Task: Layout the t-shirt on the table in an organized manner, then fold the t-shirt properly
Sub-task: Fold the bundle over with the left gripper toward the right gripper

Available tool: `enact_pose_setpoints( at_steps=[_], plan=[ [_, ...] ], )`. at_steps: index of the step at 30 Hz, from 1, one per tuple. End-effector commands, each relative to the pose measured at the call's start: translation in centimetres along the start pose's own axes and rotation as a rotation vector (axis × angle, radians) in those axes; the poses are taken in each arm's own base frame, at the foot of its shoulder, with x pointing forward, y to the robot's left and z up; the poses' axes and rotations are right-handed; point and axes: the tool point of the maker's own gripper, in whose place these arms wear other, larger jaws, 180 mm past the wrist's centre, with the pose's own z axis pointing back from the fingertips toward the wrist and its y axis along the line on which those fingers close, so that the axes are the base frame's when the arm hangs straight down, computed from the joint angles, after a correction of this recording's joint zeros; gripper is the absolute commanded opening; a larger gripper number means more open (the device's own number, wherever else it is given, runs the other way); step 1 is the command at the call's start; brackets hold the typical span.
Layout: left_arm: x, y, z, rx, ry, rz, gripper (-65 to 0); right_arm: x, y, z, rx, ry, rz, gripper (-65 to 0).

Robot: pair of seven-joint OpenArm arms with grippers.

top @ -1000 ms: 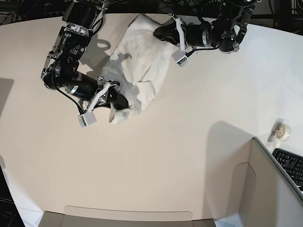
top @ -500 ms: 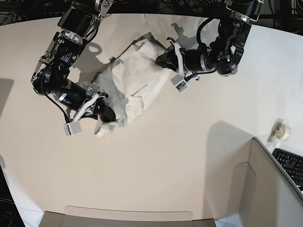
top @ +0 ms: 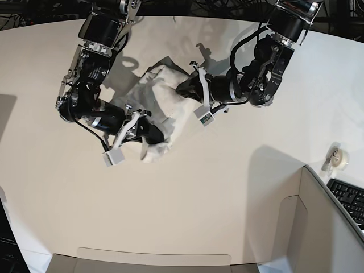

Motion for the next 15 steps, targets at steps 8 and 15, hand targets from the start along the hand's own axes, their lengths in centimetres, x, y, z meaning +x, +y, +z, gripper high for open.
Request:
enact_pose_setpoints(
  at_steps=[8, 15],
  plan=[
    [-4.1, 2.4, 0.1, 0.11, 0.193, -0.011, -65.0, -1.3, 2.2, -2.7, 0.11, 0.057, -0.013, -65.0],
    [-3.6, 2.7, 0.2, 0.115, 0.185, -0.018, -65.0, -5.8, 4.3, -5.5, 0.2, 0.215, -0.045, -65.0]
  ],
)
